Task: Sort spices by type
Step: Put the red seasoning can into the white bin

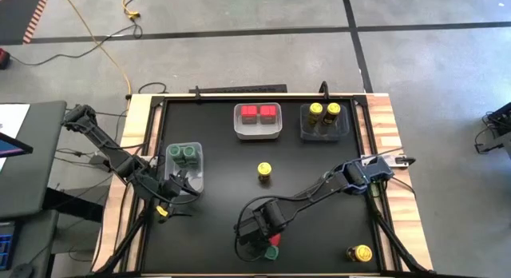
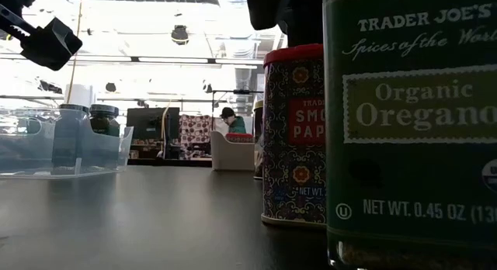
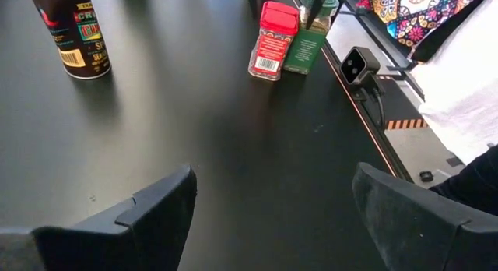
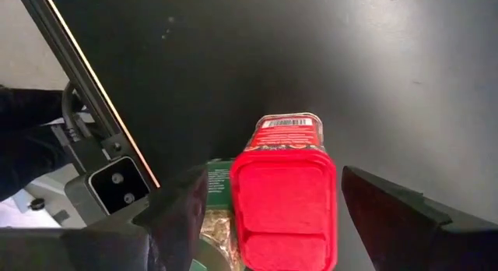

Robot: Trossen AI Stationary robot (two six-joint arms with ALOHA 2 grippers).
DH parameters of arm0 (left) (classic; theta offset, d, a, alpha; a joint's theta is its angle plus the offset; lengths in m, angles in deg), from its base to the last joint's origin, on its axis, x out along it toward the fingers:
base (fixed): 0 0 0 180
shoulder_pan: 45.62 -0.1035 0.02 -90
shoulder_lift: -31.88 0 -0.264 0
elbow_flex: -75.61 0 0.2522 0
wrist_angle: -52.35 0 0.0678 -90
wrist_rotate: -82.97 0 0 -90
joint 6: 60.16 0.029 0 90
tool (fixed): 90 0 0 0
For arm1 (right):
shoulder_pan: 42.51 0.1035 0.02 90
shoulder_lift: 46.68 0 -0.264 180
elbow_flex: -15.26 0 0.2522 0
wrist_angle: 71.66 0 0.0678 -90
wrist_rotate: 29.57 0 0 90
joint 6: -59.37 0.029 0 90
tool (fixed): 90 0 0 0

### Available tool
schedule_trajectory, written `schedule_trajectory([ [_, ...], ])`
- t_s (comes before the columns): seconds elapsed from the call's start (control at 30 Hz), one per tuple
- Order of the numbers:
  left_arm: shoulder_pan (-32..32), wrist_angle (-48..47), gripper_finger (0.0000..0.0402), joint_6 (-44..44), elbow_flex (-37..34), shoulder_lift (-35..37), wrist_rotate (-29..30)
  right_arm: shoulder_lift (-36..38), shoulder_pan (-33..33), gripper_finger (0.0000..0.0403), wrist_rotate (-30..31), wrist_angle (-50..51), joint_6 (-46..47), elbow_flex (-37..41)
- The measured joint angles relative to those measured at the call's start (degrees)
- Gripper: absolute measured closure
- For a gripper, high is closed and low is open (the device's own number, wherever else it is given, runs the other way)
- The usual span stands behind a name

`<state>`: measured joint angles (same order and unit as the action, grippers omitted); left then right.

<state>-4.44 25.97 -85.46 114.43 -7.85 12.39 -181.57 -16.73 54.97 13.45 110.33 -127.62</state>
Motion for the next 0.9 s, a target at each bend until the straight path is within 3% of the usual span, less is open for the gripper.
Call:
schedule_trajectory([
  [0.2, 0.0, -0.3, 0.007, 0.1, 0.0, 0.0, 0.0, -2.4, 0.0, 0.0082, -3.9, -0.3, -0.4, 0.1],
  [0.4, 0.0, -0.8, 0.007, 0.1, 0.0, 0.0, 0.0, -3.2, -0.4, 0.0089, -3.8, 0.2, 1.4, 0.1],
  [0.7, 0.0, -1.0, 0.007, 0.1, 0.0, 0.0, 0.0, -3.1, -1.3, 0.017, -3.7, 0.7, 2.1, 0.0],
  [0.9, 0.0, -1.0, 0.007, 0.2, 0.0, 0.0, 0.0, -2.3, -2.0, 0.017, -3.3, 5.1, 0.0, 0.0],
])
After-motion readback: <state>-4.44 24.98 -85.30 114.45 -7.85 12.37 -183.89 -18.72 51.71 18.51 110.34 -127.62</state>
